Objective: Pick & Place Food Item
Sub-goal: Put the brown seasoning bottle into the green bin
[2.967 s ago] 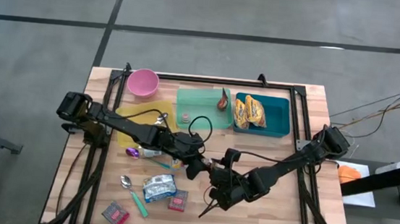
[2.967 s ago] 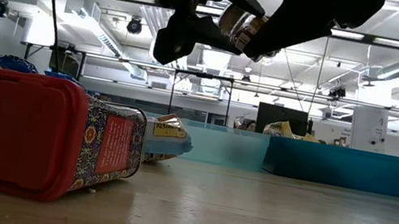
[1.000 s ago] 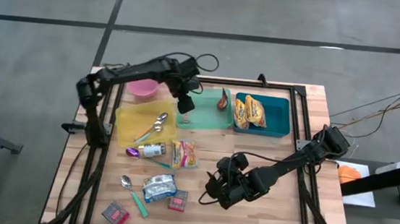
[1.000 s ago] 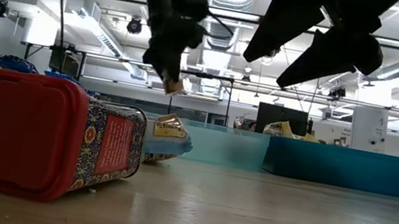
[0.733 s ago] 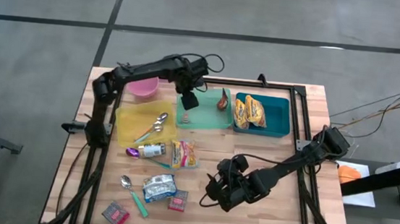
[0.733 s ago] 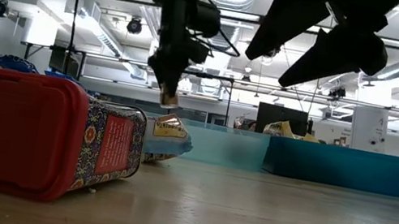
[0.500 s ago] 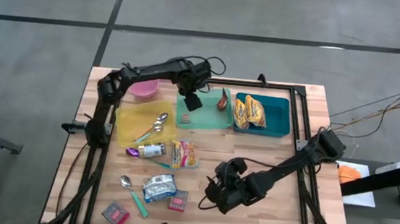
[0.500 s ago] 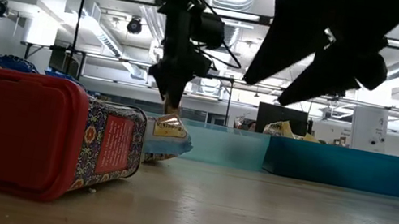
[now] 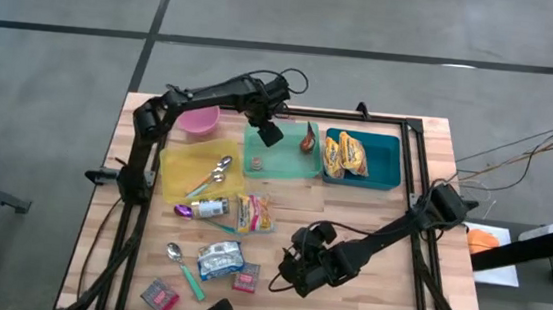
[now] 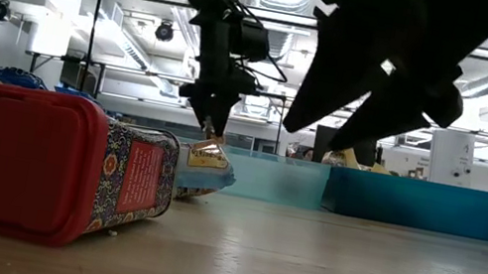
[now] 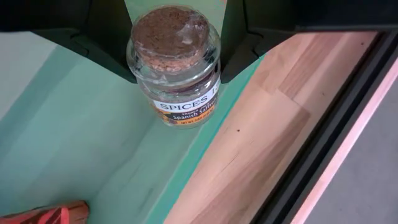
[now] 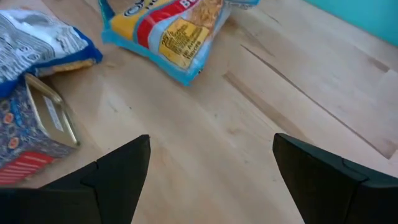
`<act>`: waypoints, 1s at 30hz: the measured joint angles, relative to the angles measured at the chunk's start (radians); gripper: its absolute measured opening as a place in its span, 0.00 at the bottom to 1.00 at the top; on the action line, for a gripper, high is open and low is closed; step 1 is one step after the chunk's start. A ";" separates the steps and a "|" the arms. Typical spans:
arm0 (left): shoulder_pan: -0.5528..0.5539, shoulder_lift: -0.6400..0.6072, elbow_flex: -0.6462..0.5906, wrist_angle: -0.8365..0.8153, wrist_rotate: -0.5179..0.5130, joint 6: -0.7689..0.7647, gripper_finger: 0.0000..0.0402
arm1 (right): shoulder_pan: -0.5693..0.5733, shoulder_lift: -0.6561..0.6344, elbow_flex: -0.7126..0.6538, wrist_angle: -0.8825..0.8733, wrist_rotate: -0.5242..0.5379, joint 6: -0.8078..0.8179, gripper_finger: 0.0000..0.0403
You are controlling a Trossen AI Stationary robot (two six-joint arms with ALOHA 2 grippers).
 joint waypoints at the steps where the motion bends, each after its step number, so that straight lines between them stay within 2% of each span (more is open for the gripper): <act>1: 0.002 0.000 -0.005 -0.002 0.000 0.000 0.47 | 0.000 0.000 0.005 0.001 0.001 0.000 0.83; 14: 0.022 0.000 -0.119 0.016 0.000 0.071 0.47 | -0.015 0.000 0.074 0.000 0.011 -0.061 0.83; 30: 0.016 0.003 -0.169 0.056 0.011 0.144 0.47 | -0.022 0.000 0.090 0.008 0.012 -0.086 0.83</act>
